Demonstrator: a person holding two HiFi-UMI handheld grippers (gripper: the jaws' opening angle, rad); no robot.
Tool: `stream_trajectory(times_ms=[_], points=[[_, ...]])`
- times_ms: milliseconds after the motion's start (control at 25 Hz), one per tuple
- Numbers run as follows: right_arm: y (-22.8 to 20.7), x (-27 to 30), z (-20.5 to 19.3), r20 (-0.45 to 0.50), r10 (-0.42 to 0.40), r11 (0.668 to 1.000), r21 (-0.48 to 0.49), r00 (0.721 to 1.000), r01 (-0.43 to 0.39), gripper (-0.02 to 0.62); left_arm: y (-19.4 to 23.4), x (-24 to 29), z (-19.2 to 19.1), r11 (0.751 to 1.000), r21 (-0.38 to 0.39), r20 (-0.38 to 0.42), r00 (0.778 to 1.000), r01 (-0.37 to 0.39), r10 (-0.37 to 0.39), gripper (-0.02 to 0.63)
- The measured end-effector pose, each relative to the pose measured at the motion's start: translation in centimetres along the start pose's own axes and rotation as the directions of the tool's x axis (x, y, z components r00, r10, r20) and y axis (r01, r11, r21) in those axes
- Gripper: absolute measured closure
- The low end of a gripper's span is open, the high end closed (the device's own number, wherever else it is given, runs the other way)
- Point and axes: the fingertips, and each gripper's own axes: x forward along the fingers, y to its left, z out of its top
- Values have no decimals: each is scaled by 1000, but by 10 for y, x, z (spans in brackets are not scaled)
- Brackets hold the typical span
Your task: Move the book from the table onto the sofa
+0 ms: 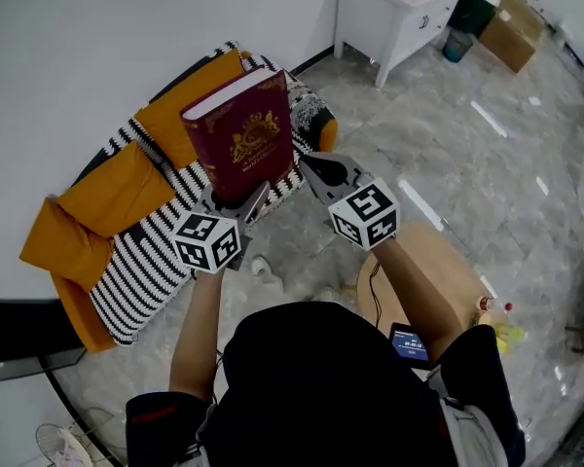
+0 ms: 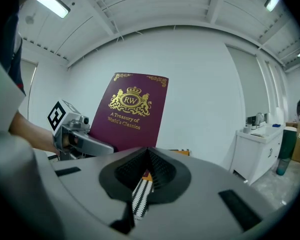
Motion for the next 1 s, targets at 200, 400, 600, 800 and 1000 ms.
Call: stream_trajectory(times_ms=[200,400,600,800,1000], points=[[0,8,-4,16,37,999,-8,999,-37,578,7,4,-7,999,-1,10,999,-44,44,362],[11,77,15,-12,42,999,-11,999,-42,578,73,-7,6,999,-31,10,999,-40,41,362],[16,132,27,-31,43,999,-8,999,-43,578,129,-13,17,997,-61,21,999,-41,43,362],[18,174,33,-50,48,999,-13,998,-49,578,170,-14,25,996,-79,26,999,-40,42,362],[23,212,38,-73,45,999,-23,996,-47,578,209,-16,29,994,-106,23,999,-35,38,362]])
